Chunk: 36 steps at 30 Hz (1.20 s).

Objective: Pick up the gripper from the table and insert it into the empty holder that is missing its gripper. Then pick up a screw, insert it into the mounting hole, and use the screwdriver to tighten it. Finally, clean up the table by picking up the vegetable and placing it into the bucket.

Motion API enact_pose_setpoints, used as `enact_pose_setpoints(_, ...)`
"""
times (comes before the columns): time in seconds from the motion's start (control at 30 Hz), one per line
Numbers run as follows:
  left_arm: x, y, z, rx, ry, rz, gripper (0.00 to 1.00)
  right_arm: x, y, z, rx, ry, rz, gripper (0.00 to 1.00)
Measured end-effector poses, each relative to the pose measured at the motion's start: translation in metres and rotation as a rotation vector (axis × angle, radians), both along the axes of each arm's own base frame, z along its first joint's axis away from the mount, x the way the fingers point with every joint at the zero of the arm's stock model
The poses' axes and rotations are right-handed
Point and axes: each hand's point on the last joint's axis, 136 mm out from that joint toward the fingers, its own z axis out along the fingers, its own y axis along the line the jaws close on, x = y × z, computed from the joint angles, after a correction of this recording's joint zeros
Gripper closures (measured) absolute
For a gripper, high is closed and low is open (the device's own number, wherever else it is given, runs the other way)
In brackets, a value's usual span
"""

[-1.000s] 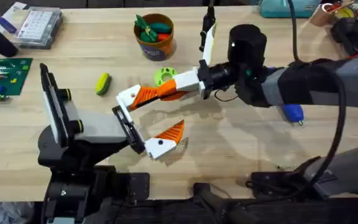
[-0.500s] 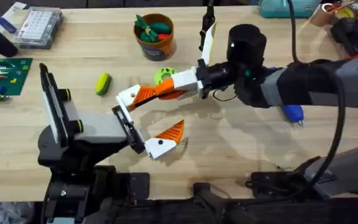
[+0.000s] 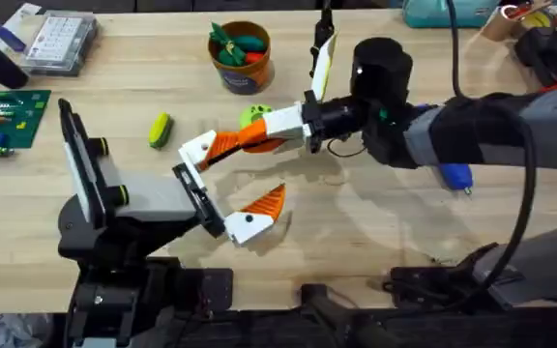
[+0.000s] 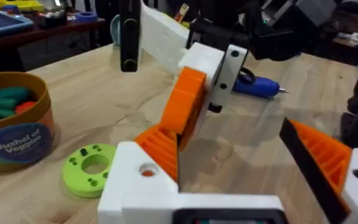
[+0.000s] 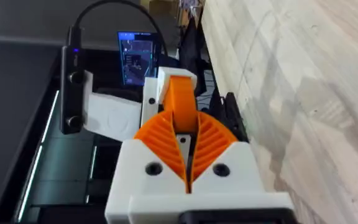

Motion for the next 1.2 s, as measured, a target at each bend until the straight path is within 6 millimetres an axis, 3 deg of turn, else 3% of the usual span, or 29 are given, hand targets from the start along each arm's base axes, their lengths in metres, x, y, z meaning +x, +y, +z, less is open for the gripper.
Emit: enact_pose_setpoints(1.2, 0.013, 0.010, 0.000, 0.001, 0.001, 0.089, 0.015, 0.011, 0.018, 0.001, -0.022, -0.002, -0.100, 0.993)
